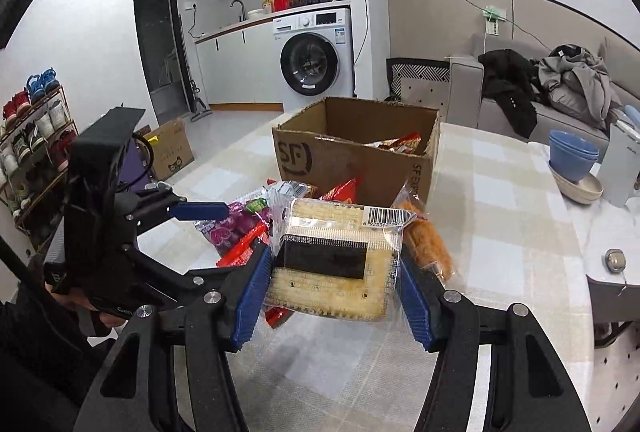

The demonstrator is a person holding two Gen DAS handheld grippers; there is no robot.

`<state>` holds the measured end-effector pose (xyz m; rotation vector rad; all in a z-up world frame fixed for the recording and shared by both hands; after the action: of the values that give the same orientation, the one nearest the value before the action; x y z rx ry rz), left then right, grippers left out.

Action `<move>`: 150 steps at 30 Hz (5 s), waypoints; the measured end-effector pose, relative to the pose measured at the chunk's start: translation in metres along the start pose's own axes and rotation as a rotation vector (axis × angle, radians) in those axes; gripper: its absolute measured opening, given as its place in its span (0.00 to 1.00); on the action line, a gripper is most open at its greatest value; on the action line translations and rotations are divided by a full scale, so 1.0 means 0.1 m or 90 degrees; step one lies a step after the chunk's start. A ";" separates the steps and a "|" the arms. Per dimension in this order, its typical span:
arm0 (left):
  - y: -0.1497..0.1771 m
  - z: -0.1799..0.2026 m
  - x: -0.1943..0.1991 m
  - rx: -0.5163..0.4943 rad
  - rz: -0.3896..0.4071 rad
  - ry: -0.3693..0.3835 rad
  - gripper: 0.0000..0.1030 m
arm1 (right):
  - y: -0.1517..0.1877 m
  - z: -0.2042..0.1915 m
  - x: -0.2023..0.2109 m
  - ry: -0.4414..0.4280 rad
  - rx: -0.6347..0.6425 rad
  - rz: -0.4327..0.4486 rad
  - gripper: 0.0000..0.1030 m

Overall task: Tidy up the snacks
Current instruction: 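Close the right gripper on the cracker pack and lift it, then carry the cracker pack with the right gripper while the left gripper grasps a red chip bag, then carry the cracker pack and red chip bag over the SF box with both grippers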

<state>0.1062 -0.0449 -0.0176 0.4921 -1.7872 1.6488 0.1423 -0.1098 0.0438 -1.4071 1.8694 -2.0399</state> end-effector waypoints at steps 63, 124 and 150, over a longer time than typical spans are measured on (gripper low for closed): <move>-0.08 -0.06 0.08 0.086 0.024 0.070 0.20 | 0.04 0.11 -0.11 0.003 -0.020 0.011 0.59; -1.72 -1.14 0.06 0.109 0.109 -0.048 0.20 | -1.14 0.38 -0.58 0.015 -0.038 0.080 0.59; -2.12 -1.28 -0.92 0.110 0.069 -0.035 0.20 | -1.32 0.66 -1.30 0.024 -0.023 0.026 0.60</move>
<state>0.3394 0.0364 0.0757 0.5292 -1.7455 1.8926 0.3284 -0.0500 0.0669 -1.3357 1.9428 -2.0370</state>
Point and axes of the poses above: each gripper's, at about its wrist camera, not at the fingertips, and x roughly against the way its jaws point, z to its right, y to its underside, the point moved 4 cm from there along -x, roughly the way its jaws point, and after that the axes turned 4 degrees about -y, right-handed, at the moved point
